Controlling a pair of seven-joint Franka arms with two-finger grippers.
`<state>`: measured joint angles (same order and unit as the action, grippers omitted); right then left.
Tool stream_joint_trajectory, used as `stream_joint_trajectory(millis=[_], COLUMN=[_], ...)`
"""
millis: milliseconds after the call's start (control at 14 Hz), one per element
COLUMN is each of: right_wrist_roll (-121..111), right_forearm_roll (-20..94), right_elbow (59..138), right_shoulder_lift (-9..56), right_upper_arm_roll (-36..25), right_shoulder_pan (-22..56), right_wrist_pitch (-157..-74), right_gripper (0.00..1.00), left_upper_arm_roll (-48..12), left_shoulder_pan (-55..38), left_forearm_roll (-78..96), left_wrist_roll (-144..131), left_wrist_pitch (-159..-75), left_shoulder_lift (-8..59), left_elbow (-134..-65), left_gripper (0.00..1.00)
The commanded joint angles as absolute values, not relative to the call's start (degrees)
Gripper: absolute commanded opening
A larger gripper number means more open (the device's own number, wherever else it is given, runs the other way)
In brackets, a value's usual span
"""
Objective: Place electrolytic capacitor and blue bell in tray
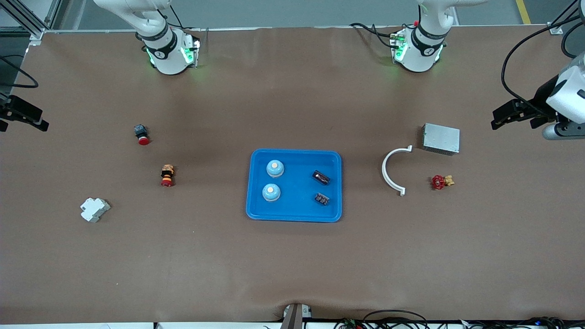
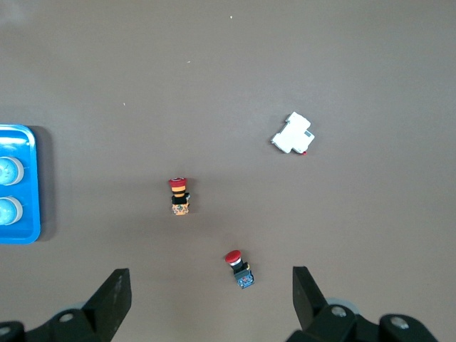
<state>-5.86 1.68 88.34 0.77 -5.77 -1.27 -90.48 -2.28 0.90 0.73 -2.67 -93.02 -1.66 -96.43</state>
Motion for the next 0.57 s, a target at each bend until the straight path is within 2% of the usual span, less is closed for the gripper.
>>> stream_joint_trajectory(millis=[0, 499], right_wrist_roll=[-5.01, -4.92], right_forearm_roll=[0.88, 0.97], right_elbow=[90.88, 91.41], right_shoulder_lift=[-0.79, -0.79], right_upper_arm_roll=[-5.36, -5.27], right_shoulder_pan=[-1.67, -1.58], right_wrist_pitch=[-92.54, -93.34], right_gripper=[1.0, 1.0], left_upper_arm_roll=[-2.55, -2.55], left_shoulder_pan=[0.97, 1.14], left_forearm_roll=[0.35, 0.35], left_wrist_roll=[-3.25, -3.08], left_wrist_pitch=[-91.41, -91.41], left_shoulder_lift=[-1.32, -1.32], left_elbow=[-94.83, -94.92], left_gripper=[1.0, 1.0])
